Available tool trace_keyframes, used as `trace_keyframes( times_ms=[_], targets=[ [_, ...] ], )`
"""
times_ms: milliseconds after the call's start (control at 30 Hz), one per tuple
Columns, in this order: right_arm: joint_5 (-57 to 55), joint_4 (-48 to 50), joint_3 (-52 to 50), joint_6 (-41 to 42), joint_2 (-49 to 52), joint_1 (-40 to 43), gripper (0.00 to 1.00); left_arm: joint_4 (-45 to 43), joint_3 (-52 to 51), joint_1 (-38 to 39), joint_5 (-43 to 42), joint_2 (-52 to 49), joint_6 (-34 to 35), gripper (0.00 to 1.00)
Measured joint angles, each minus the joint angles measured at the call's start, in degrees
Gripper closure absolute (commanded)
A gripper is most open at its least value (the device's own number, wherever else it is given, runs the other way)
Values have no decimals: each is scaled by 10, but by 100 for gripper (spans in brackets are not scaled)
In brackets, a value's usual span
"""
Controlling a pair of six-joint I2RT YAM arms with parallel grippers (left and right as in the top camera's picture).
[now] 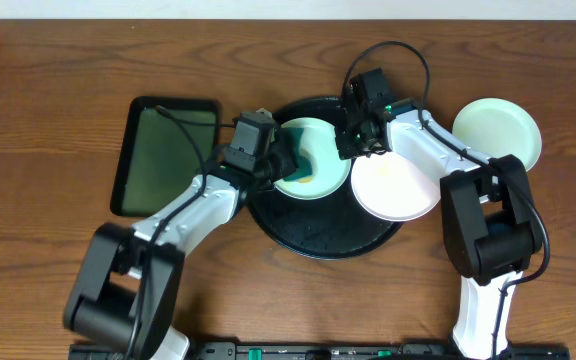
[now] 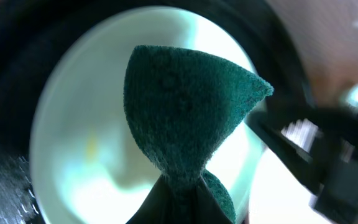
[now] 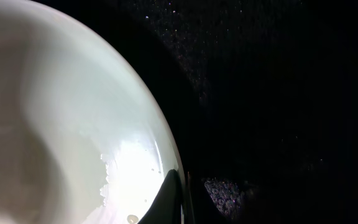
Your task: Clean dirty plates on tray and stack at the side
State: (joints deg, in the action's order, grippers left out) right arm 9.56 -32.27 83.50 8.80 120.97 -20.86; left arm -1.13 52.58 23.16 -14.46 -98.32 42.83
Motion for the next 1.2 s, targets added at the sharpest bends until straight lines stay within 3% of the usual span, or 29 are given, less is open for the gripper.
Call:
trace_keyframes(
  times_ms=[200,567,833,1033,1200],
  targets=[
    [2,1,0,0,0,0,99,-10,0,-2,70,-55,9,92],
    [3,2,0,0,0,0,99,-12,2,0,78,-58,9,92],
    [5,11,0,0,2,0,99,-82,1,11,19,-60,9,92],
    [7,13,0,0,3,0,99,-79,1,33,-28,-63,2,93],
    [7,12,0,0,3,0,99,-37,1,16,-19,-60,-9,93]
  ],
)
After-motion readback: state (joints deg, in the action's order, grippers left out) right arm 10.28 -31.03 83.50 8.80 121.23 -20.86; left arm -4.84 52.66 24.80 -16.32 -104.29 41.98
